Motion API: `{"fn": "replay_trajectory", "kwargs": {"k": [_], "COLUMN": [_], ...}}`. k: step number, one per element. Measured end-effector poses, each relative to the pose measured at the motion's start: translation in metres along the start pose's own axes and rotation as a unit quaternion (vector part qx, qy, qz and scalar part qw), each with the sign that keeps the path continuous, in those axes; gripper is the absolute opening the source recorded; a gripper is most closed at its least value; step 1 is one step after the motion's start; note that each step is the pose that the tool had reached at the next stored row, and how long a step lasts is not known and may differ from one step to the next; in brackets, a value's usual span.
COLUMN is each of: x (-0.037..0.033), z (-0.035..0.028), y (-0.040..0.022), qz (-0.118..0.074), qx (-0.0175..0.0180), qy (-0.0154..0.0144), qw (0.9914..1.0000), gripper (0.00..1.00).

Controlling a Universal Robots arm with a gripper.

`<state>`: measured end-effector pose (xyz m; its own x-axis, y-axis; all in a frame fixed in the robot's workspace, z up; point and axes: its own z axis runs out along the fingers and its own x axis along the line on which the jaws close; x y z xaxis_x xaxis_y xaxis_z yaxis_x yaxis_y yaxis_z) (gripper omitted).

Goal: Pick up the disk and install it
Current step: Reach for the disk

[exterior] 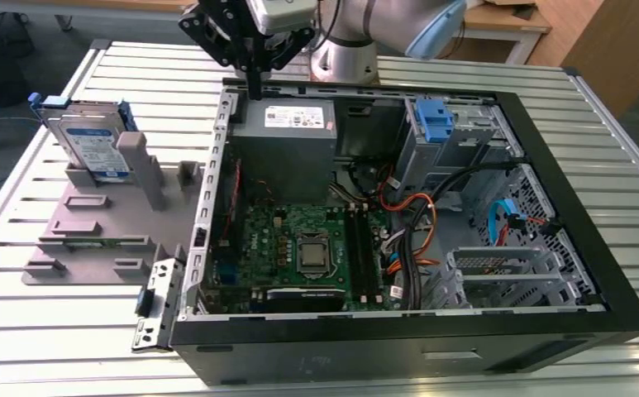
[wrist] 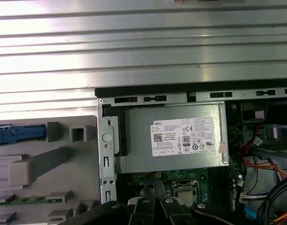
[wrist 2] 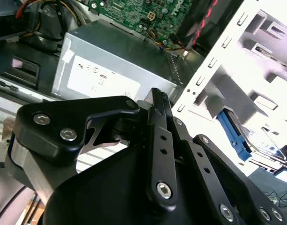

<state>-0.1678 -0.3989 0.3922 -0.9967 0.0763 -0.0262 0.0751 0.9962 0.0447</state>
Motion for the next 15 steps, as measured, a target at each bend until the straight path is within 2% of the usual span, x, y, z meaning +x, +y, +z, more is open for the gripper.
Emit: {"fn": "replay_trajectory", "kwargs": {"k": [5, 9, 11, 15], "x": [0.0137, 0.0209, 0.0234, 0.0237], "z": [0.0003, 0.0006, 0.0006, 0.0006], "y": [-0.0011, -0.0016, -0.0018, -0.0018], "qz": [0.000, 0.000, 0.000, 0.000], "qx": [0.0000, 0.0000, 0.0000, 0.0000], "qy": [0.0000, 0.0000, 0.0000, 0.0000], "qw": [1.00000, 1.00000, 1.00000, 1.00000], "gripper": [0.11, 0.11, 0.11, 0.11]}}
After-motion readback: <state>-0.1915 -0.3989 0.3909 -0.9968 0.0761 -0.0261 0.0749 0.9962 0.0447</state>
